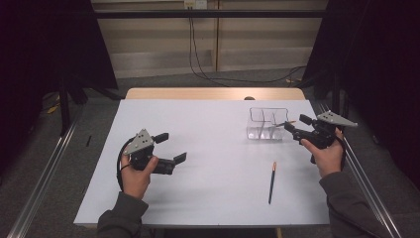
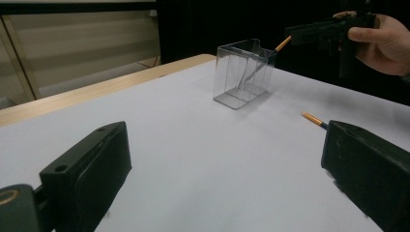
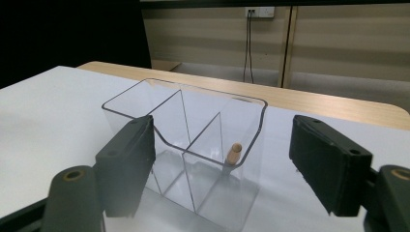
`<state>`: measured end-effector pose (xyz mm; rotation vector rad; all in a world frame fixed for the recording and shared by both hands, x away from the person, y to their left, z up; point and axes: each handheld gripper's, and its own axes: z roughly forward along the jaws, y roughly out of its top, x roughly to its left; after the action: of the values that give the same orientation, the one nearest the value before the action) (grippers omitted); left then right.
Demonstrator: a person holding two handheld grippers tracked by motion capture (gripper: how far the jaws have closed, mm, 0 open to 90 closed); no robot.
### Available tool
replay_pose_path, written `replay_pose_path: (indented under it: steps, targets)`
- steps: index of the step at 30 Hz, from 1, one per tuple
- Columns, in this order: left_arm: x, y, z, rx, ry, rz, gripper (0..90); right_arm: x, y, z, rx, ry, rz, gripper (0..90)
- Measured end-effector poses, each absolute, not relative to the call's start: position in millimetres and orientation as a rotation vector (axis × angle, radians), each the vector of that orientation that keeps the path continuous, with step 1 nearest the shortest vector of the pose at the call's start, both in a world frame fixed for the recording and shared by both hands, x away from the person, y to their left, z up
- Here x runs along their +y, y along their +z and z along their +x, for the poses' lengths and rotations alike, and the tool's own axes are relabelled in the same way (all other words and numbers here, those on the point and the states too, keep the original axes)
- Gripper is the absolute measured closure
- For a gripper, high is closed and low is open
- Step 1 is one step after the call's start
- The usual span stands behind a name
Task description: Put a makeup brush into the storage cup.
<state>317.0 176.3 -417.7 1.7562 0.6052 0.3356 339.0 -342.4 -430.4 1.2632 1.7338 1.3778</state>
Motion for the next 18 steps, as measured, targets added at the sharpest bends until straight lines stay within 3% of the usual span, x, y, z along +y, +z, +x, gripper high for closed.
replay_pose_path:
  steps: [18]
  targets:
    - [176,-417,317,0.608,0.340,1.759,3.3,-344,-432,321,1.726,1.397,1.266,19.1]
